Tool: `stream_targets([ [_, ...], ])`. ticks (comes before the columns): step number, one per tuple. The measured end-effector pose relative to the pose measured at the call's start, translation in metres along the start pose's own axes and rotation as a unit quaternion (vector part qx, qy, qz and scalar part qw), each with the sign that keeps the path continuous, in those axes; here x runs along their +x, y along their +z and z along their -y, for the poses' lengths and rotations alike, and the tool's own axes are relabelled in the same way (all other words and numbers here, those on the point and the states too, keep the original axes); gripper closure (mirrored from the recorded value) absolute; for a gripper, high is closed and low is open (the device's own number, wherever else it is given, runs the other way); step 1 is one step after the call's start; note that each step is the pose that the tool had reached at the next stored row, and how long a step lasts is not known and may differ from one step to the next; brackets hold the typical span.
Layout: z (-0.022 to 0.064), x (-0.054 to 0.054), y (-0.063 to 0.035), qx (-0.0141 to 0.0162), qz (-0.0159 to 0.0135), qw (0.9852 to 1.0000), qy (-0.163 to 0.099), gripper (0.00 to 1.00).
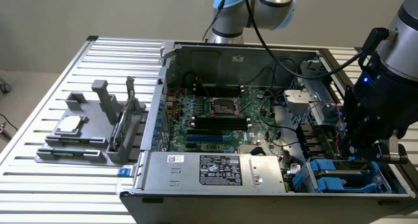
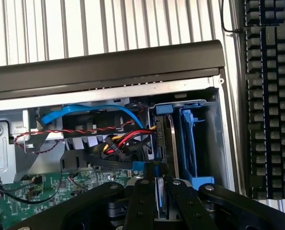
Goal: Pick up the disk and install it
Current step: 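Insert the second disk wire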
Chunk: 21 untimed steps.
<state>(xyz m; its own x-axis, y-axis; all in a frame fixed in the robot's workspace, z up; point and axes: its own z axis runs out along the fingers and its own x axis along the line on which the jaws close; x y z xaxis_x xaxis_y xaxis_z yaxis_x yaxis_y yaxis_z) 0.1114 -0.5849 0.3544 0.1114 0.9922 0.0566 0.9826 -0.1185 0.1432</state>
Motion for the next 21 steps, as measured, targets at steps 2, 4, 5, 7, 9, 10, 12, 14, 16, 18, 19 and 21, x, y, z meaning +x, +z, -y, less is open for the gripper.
stream_targets([
  [2,0.0000,-0.002,0.0017,0.0005,-0.0040,1.0000,0.000,0.84],
  [4,0.0000,-0.003,0.0036,0.0010,-0.0082,1.0000,0.000,0.84],
  [5,0.0000,-0.004,0.0045,0.0013,-0.0106,0.9999,0.000,0.84],
  [7,-0.0002,-0.006,0.0061,0.0018,-0.0147,0.9999,-0.001,0.84],
  [9,-0.0004,-0.006,0.0077,0.0022,-0.0181,0.9998,-0.001,0.84],
  [10,-0.0005,-0.007,0.0085,0.0024,-0.0196,0.9998,-0.002,0.84],
  [12,-0.0009,-0.007,0.0099,0.0028,-0.0223,0.9997,-0.003,0.84],
  [14,-0.0014,-0.008,0.0109,0.0032,-0.0244,0.9997,-0.005,0.84],
  [16,-0.0021,-0.009,0.0114,0.0035,-0.0261,0.9996,-0.006,0.84],
  [18,-0.0028,-0.009,0.0117,0.0037,-0.0273,0.9996,-0.008,0.84],
  [19,-0.0031,-0.010,0.0117,0.0038,-0.0277,0.9996,-0.009,0.84],
  [21,-0.0036,-0.011,0.0118,0.0041,-0.0283,0.9995,-0.012,0.84],
])
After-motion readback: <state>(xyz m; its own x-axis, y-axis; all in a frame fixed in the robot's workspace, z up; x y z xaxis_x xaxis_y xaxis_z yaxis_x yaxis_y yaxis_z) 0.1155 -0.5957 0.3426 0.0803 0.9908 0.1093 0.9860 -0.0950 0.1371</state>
